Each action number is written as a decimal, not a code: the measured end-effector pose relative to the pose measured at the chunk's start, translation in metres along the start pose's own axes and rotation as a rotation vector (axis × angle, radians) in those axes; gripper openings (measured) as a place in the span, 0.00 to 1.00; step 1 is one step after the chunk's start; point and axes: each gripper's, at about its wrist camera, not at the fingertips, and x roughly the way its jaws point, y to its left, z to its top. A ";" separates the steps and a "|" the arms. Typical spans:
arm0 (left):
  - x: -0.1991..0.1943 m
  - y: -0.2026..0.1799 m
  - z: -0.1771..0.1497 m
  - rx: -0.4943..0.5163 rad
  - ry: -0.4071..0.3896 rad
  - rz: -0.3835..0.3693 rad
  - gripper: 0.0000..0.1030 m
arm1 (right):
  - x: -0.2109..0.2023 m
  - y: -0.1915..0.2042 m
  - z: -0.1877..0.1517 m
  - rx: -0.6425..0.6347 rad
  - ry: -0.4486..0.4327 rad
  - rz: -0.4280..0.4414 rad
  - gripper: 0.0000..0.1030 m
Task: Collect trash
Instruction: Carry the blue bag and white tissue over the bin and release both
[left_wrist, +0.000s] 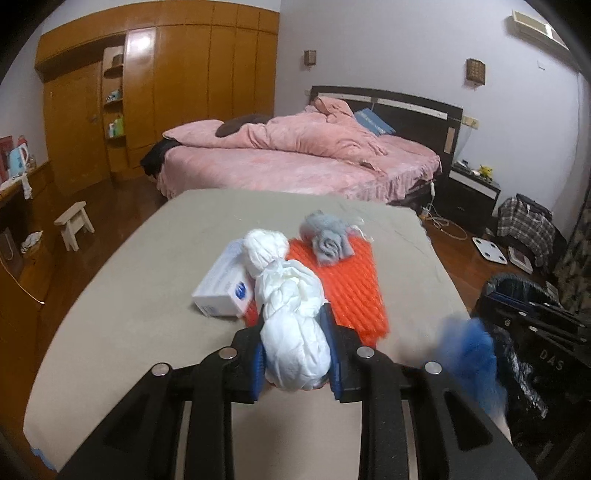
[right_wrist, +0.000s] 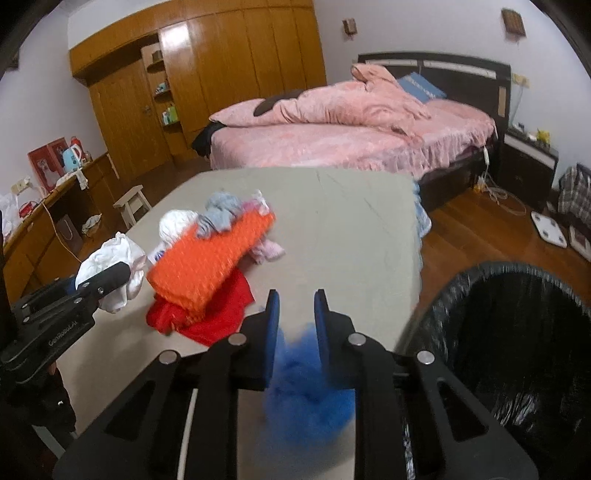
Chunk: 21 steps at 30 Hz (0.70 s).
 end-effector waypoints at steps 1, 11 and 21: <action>0.002 -0.002 -0.003 0.005 0.011 0.002 0.26 | 0.003 -0.002 -0.004 0.010 0.017 0.003 0.23; 0.008 -0.003 -0.032 0.023 0.069 -0.016 0.26 | 0.010 -0.003 -0.033 0.014 0.078 0.006 0.60; 0.009 0.008 -0.032 0.002 0.059 -0.012 0.26 | 0.041 0.000 -0.039 -0.051 0.128 -0.056 0.62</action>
